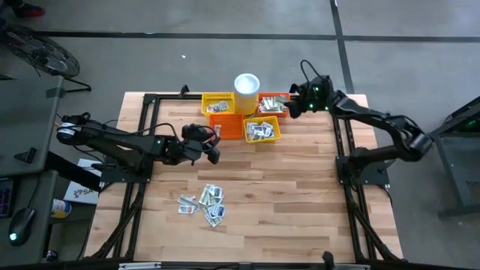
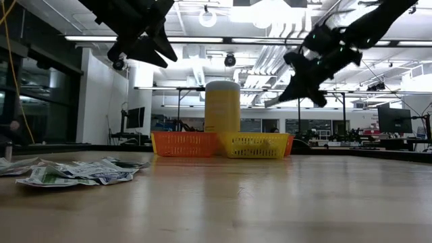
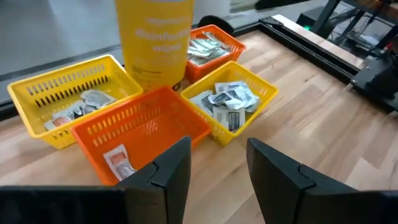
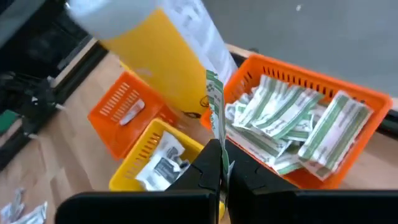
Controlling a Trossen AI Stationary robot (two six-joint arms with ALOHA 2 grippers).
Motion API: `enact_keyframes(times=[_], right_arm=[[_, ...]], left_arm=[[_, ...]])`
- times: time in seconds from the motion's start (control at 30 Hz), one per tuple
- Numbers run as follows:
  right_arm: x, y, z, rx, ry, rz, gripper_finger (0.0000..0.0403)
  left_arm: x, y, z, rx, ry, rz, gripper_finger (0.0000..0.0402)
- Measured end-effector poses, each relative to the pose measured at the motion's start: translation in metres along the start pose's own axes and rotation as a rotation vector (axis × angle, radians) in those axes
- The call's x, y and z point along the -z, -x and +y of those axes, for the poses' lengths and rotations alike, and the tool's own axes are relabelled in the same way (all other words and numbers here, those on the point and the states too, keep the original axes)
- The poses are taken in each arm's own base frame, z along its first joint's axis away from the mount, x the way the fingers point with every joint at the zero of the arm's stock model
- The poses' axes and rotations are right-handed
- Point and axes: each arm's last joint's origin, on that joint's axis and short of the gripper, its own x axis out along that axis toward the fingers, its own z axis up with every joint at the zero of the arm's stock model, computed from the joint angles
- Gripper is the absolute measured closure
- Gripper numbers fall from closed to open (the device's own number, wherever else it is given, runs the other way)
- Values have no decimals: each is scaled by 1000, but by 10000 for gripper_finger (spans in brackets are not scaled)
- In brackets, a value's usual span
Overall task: Pick & Place First Aid Supplies
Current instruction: Put the green bandage pack into the top orange basket
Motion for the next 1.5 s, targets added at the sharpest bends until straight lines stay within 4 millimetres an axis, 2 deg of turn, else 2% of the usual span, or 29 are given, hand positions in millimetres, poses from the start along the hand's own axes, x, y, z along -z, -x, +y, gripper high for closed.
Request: enact_keyframes(times=[0.17, 0.37, 0.5, 0.77, 0.93, 1.27, 1.37, 1.5], right_arm=[[1, -23, -29, -49, -96, 38, 403], [0, -43, -52, -84, -168, 66, 403], [-16, -58, -58, -125, -174, 94, 403], [-47, -85, -63, -102, -178, 232, 403], [-53, -93, -66, -85, -217, 281, 403], [-43, -98, -78, -3, -284, 344, 400], [-43, -98, -78, 7, -283, 343, 384], [-43, -98, -78, 1, -272, 344, 332]], left_arm=[[0, 0, 0, 10, 2, 9, 247], [1, 0, -1, 41, 19, 37, 247], [1, 0, -1, 47, 51, 44, 247], [2, 0, -2, 77, 58, 76, 247], [3, 0, -2, 87, 97, 92, 247], [7, 0, 1, 58, 142, 130, 247], [8, 0, 1, 63, 139, 148, 247], [8, 0, 1, 65, 140, 150, 247]])
